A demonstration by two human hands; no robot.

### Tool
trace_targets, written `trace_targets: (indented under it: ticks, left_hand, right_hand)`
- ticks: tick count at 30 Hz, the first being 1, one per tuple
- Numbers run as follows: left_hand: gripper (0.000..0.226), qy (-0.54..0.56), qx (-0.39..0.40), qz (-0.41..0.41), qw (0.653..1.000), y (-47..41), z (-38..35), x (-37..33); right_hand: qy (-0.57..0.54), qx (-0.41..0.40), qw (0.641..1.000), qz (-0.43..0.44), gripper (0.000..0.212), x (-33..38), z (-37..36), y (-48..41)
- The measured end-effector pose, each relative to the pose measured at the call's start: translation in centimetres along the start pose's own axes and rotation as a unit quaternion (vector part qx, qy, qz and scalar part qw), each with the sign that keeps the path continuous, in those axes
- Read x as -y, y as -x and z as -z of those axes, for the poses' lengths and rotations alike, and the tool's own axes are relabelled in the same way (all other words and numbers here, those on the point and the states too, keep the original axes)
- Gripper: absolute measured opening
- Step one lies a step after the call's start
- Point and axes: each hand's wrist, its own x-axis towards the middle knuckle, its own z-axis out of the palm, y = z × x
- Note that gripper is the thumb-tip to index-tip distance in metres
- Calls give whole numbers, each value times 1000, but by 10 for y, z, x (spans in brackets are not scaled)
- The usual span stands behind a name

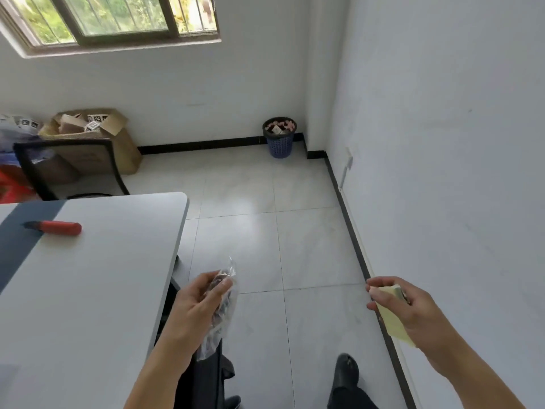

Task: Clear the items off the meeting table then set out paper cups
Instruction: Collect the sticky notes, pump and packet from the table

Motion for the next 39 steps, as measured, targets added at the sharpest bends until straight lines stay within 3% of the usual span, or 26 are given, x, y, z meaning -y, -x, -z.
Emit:
trace_targets:
  ticks: [2,9,16,20,23,30,33,36,39]
  left_hand:
    - [12,-5,-30,12,999,-32,0,3]
    - [7,-4,-149,60,987,-142,-11,-4]
    - [12,51,-275,75,957,-202,4,-35]
    - [10,86,-386,122,911,-216,38,-20]
    - [11,109,-425,139,888,-235,74,-13]
    - [15,115,-450,109,879,-304,172,-43]
    - [30,121,-457,92,876,-319,203,-60]
    - [35,148,-507,100,843,-325,228,-58]
    - [21,199,-564,118,793,-329,243,-44]
  right_hand:
    - [25,36,999,-11,30,9,1,-52]
    - [114,137,983,32,17,73,-12,-258]
    - [199,287,934,80,26,177,-87,-401]
    - [212,347,910,85,27,208,-156,-447]
    - [231,392,886,86,23,216,-214,-471]
    - [276,476,828,103,14,262,-341,-505]
    - [284,503,810,103,14,283,-386,-521]
    - [288,523,798,79,14,295,-436,-539]
    - [279,553,784,36,19,305,-493,-557]
